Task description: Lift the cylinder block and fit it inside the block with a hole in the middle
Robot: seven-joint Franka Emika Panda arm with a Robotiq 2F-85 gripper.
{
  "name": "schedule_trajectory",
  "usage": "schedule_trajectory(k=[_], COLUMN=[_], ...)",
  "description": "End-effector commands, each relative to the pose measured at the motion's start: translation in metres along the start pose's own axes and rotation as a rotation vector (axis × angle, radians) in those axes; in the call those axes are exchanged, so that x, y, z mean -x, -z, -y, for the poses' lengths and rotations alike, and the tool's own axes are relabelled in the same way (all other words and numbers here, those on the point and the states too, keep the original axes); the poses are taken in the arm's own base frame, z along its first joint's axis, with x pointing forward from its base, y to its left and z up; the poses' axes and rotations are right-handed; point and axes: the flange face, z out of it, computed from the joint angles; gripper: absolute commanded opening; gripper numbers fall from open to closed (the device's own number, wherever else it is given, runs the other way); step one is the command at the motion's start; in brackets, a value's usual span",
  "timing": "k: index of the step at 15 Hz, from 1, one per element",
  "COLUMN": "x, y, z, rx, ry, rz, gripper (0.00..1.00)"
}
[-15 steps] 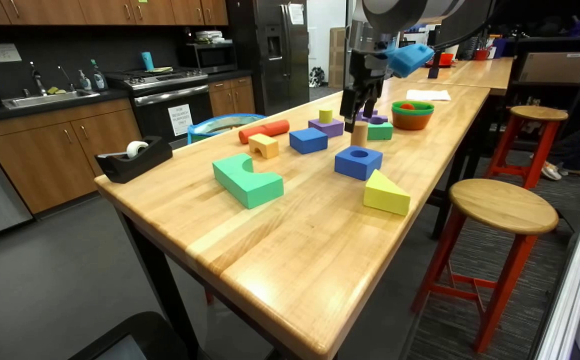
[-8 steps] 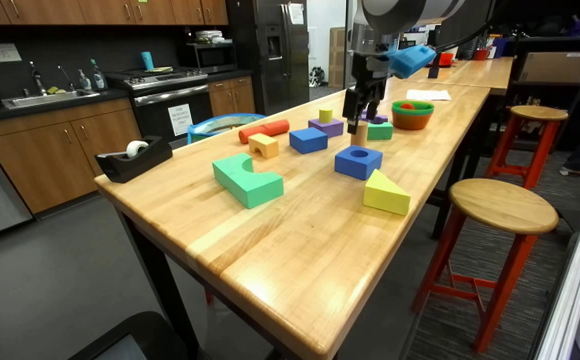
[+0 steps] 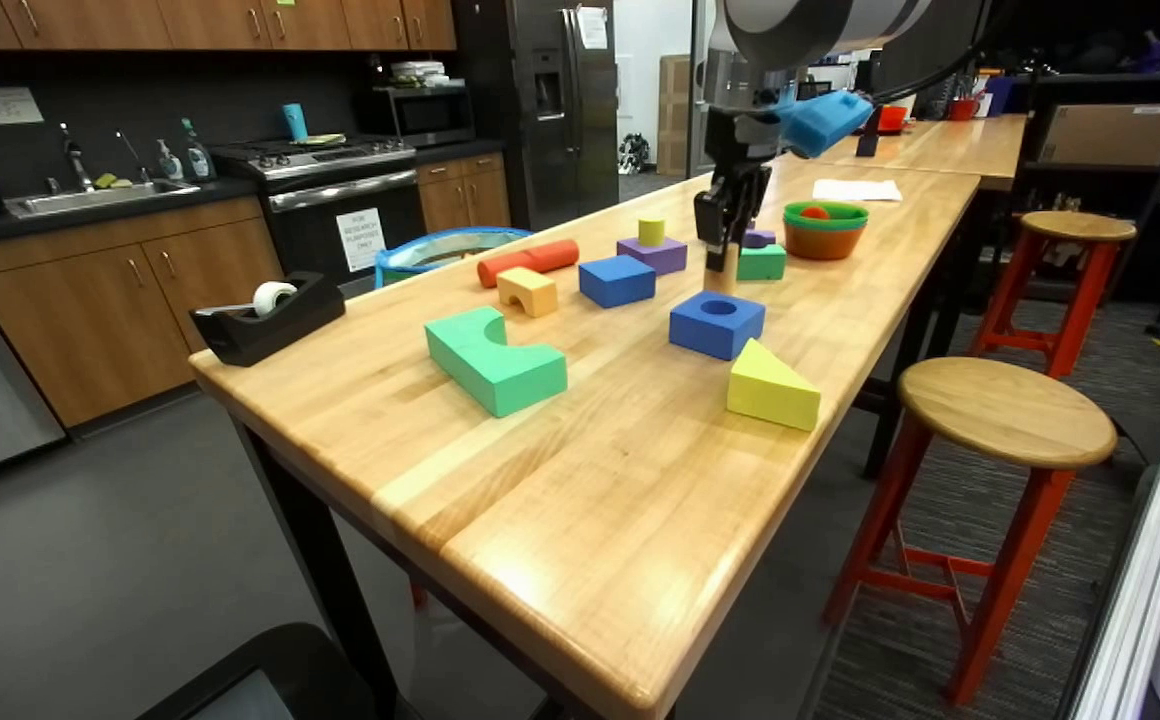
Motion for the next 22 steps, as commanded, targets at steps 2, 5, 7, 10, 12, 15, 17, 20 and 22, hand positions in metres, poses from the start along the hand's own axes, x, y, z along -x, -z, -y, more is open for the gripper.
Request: schedule_trajectory(k=[2,5,7,10,12,15,17,20,22], x=[-0.002,0.001,0.006,0.016,0.022,0.033,0.043,0.055,0.062], y=[0.001,0.007,0.017,0.041,0.061,0.083,0.091,0.095,0.095], z=[-0.005,-0.004,-0.002,0.004,0.008,0.025,0.039,0.061,0.072], rx=[-0.004,-0.006,-0.006,0.005,0.029,0.029,0.019,0.002,-0.007], ry=[0.010,0.010,0.025,0.065,0.097,0.171,0.236,0.332,0.381], rz=[0.013,0.018,0.020,-0.007,-0.037,-0.057,-0.052,-0.038,-0.027], gripper=[0.16,0.16,0.16,0.16,0.16,0.16,0.16,0.16,0.16])
